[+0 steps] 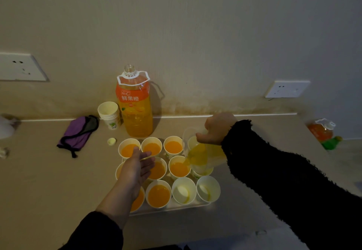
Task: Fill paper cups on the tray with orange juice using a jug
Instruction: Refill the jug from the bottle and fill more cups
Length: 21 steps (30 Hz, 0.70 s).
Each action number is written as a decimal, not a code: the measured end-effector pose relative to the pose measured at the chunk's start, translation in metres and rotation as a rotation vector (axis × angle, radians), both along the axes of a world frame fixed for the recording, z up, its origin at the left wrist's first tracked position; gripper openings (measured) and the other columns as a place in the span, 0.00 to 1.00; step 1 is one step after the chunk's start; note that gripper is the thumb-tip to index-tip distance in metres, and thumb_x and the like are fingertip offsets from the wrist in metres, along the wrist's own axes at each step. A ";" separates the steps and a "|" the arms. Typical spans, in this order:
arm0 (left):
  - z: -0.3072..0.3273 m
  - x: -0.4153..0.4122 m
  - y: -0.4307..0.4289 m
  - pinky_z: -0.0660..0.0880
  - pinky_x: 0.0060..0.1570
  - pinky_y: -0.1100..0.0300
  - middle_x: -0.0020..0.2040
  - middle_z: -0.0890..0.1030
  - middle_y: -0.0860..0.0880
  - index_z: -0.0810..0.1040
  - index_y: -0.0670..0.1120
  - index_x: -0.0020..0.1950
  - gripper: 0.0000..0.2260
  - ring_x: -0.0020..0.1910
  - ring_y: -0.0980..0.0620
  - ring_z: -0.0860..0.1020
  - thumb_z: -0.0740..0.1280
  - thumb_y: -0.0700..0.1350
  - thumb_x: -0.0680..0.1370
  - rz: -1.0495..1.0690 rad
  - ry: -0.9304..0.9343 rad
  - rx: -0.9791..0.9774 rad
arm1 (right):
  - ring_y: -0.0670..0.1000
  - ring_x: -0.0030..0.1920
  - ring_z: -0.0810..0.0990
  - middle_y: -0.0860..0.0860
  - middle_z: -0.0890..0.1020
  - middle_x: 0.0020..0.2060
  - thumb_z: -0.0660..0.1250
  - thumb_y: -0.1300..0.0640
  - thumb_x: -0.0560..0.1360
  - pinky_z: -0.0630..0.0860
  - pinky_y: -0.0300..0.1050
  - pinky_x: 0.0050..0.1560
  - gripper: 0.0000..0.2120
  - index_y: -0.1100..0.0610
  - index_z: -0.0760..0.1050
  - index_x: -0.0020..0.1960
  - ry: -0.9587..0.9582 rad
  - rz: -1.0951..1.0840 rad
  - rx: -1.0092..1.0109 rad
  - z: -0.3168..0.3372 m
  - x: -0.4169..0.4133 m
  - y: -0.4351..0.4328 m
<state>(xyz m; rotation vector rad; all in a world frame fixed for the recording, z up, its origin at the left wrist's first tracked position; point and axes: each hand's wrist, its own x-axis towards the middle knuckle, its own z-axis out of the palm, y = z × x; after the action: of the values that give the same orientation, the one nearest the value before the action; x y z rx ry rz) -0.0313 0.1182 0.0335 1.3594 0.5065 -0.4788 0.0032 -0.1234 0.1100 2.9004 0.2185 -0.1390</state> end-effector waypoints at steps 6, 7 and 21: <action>-0.001 0.001 0.003 0.66 0.63 0.47 0.54 0.79 0.42 0.77 0.46 0.49 0.22 0.57 0.44 0.76 0.48 0.57 0.83 -0.005 0.005 0.009 | 0.50 0.25 0.65 0.50 0.67 0.24 0.56 0.34 0.72 0.62 0.37 0.30 0.29 0.57 0.66 0.27 0.018 -0.014 0.008 0.000 -0.001 0.000; -0.001 0.001 0.003 0.66 0.64 0.47 0.54 0.79 0.42 0.77 0.46 0.49 0.22 0.57 0.44 0.76 0.48 0.57 0.83 -0.002 0.008 0.010 | 0.50 0.25 0.65 0.50 0.67 0.24 0.56 0.34 0.72 0.61 0.37 0.30 0.29 0.57 0.66 0.27 0.019 -0.015 0.012 0.000 -0.001 0.001; -0.001 0.002 0.003 0.67 0.61 0.48 0.49 0.81 0.44 0.77 0.45 0.49 0.22 0.55 0.45 0.76 0.48 0.56 0.83 0.007 0.005 0.007 | 0.50 0.25 0.63 0.51 0.65 0.23 0.56 0.34 0.73 0.60 0.38 0.29 0.29 0.57 0.64 0.26 0.027 -0.011 0.008 0.003 -0.002 0.003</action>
<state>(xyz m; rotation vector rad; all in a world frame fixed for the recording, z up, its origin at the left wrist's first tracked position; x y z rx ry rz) -0.0293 0.1208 0.0327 1.3626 0.5174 -0.4749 0.0009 -0.1205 0.1128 2.9095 0.2087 -0.1795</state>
